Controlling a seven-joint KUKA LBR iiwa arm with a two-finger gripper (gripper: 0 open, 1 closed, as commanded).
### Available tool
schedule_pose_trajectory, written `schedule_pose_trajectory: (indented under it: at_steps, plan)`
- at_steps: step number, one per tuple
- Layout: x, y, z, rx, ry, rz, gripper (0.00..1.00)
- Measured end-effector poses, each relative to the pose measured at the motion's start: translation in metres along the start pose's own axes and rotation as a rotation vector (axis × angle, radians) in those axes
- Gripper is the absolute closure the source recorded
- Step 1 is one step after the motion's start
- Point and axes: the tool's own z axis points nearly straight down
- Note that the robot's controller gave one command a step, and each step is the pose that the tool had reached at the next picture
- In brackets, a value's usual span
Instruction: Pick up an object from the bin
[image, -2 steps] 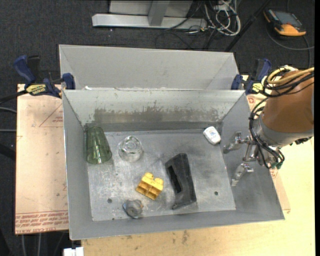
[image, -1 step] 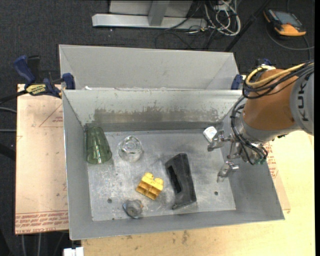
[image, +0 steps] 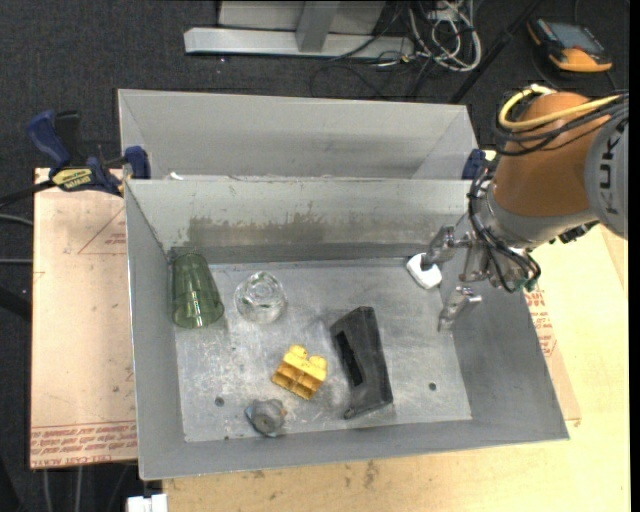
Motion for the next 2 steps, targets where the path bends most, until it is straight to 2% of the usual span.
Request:
schedule_pose_trajectory:
  at_steps: [1,2]
  plan:
    - [-0.014,-0.005,0.007,0.005,-0.012,0.061,0.0]
    - [-0.028,0.034,0.009,0.004,-0.003,-0.234,0.0]
